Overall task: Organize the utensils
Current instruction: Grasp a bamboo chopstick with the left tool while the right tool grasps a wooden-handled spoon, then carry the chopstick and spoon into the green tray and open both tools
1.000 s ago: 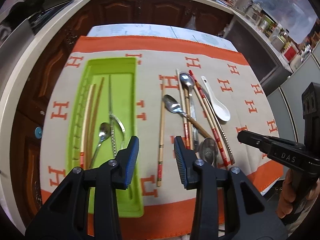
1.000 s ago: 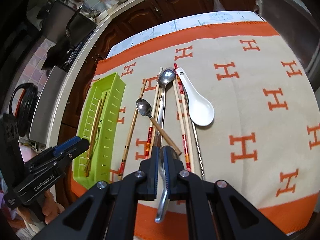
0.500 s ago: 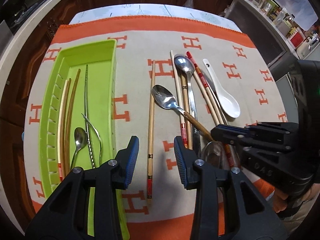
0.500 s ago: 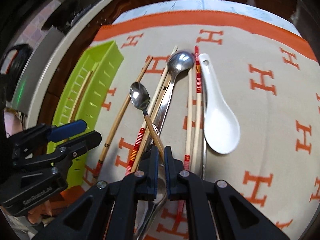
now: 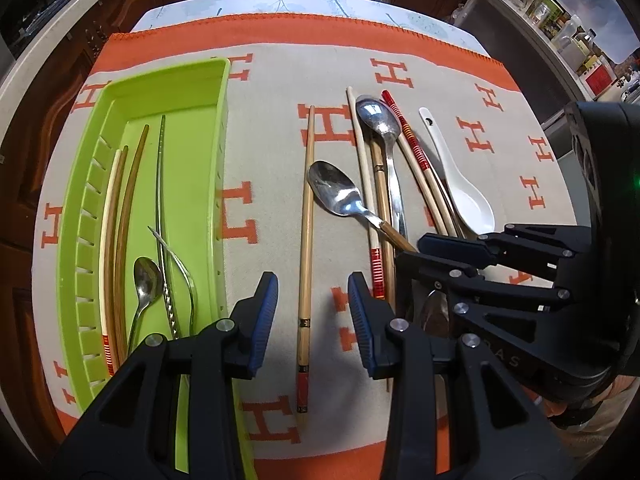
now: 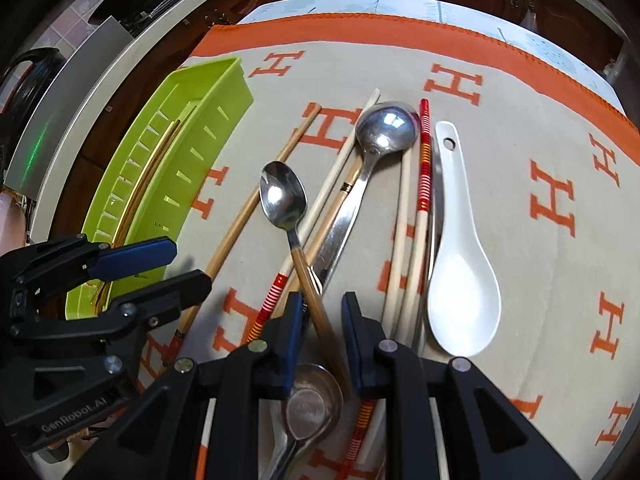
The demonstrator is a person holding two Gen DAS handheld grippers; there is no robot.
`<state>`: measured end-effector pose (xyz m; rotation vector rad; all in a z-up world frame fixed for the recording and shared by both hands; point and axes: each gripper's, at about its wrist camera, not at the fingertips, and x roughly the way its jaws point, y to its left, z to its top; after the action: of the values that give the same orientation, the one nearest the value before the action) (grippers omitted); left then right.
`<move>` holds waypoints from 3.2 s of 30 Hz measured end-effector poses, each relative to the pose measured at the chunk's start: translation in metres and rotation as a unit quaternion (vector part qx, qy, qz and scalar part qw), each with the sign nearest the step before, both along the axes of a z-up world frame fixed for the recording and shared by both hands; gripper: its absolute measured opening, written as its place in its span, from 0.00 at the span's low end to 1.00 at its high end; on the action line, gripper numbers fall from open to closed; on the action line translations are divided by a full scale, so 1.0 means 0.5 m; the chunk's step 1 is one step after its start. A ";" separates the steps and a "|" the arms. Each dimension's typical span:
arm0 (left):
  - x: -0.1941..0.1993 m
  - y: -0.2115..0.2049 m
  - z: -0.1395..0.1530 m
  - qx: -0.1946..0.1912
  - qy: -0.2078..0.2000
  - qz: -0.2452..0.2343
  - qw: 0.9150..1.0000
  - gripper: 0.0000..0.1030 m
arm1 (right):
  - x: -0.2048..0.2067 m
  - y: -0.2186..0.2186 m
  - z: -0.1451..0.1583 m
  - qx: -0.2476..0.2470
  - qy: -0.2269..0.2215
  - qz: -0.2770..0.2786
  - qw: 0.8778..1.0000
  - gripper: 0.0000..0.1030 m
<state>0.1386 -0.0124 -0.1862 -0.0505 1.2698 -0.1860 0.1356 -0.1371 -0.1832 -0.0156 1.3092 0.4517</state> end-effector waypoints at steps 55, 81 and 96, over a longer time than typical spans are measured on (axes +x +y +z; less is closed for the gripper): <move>0.031 -0.002 0.026 -0.034 -0.001 0.009 0.999 0.04 | -0.028 -0.095 0.050 0.170 0.014 -0.114 0.979 0.07; -0.026 0.119 0.103 -0.080 -0.034 0.049 0.995 0.04 | 0.027 0.113 -0.008 0.013 0.037 -0.037 0.999 0.08; -0.055 0.220 0.118 0.024 -0.076 0.067 0.995 0.04 | 0.002 0.105 0.071 0.081 0.022 -0.084 0.993 0.06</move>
<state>0.1109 0.0974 -0.1271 -0.0781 1.1146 -0.0421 0.1368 -0.0848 -0.1477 0.2394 1.3025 0.4143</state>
